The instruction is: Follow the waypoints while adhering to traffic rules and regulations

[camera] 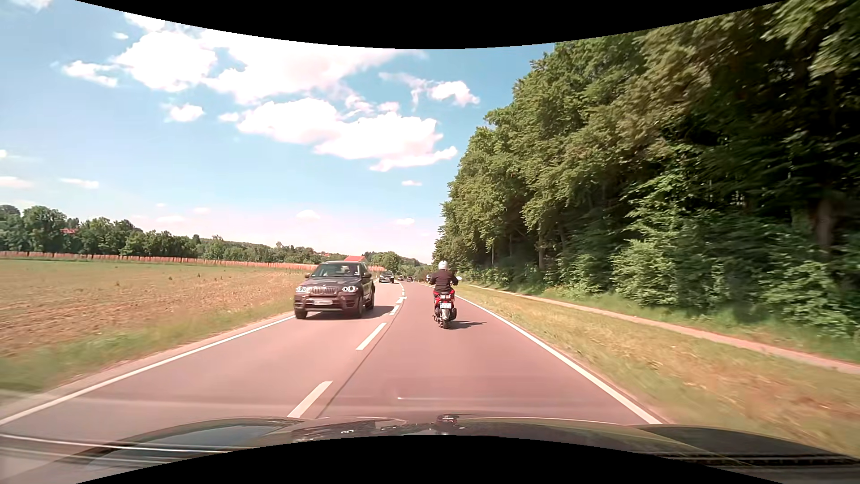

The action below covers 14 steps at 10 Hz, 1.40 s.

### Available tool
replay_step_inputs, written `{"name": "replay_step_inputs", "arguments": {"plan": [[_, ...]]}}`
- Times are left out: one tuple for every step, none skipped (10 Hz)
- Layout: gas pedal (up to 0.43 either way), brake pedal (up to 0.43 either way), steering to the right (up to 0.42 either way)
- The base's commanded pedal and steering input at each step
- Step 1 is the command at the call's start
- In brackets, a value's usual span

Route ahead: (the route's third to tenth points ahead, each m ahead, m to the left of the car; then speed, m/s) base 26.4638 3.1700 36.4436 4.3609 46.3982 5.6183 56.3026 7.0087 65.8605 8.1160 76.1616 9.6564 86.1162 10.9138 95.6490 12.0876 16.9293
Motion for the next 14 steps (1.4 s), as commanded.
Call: {"name": "replay_step_inputs", "arguments": {"plan": [[0.177,0.012,-0.019],[0.177,0.012,-0.019],[0.177,0.012,-0.019],[0.177,0.012,-0.019],[0.169,0.012,-0.019],[0.157,0.012,-0.018],[0.157,0.012,-0.018],[0.15,0.012,-0.016],[0.15,0.006,-0.016],[0.15,0.006,-0.016],[0.15,0.012,-0.015],[0.15,0.012,-0.015],[0.15,0.012,-0.015],[0.15,0.012,-0.015]]}}
